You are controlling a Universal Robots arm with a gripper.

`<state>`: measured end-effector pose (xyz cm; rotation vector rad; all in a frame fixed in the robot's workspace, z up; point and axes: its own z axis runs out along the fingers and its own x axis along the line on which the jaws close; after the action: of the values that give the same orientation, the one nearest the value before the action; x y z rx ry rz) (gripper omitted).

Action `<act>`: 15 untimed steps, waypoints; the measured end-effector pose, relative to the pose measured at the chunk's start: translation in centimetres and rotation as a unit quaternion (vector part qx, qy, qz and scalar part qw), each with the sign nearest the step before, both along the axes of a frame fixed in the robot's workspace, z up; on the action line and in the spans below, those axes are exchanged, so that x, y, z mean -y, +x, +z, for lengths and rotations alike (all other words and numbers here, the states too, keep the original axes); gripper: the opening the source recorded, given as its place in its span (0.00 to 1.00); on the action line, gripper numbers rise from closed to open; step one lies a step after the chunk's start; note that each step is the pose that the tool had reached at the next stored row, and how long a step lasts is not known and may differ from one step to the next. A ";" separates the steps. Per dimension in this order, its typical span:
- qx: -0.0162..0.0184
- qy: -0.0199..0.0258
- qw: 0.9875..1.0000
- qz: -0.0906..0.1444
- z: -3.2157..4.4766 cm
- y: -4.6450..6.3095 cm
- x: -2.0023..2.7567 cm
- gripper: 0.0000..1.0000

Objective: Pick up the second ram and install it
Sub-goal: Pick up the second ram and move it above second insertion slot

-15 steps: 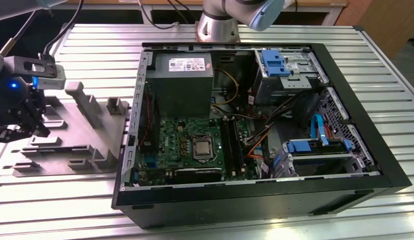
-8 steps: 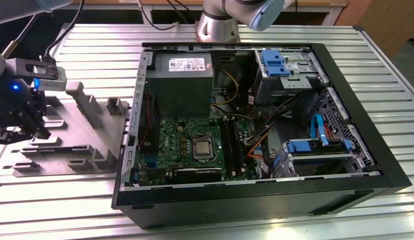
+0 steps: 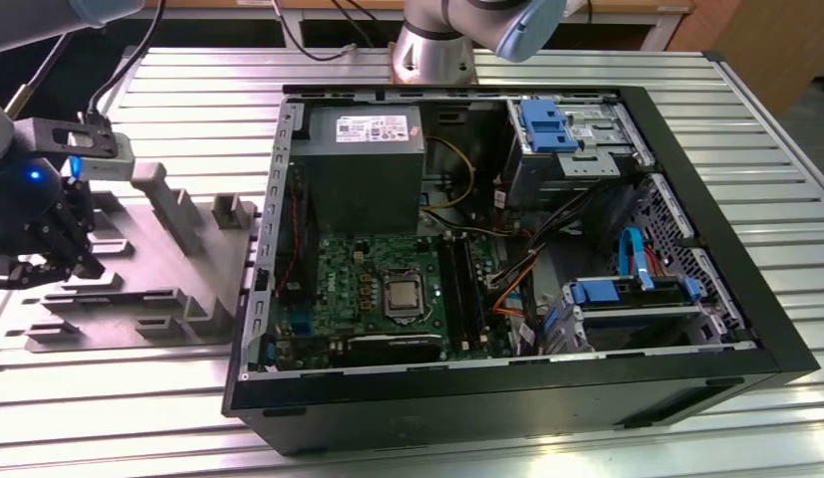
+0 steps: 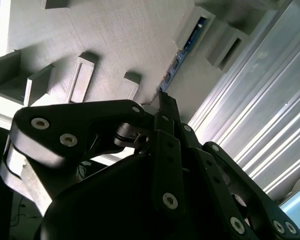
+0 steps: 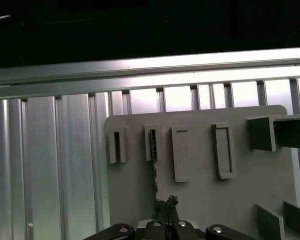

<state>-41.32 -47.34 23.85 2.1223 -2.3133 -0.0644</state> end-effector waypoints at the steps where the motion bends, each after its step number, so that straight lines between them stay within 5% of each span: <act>1: 0.000 0.000 1.000 0.002 -0.03 0.0 0.04 0.10; 15: 0.002 0.001 0.999 0.033 -1.08 -0.2 0.64 0.10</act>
<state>-41.48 -47.99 22.78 2.2003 -2.2441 -0.0617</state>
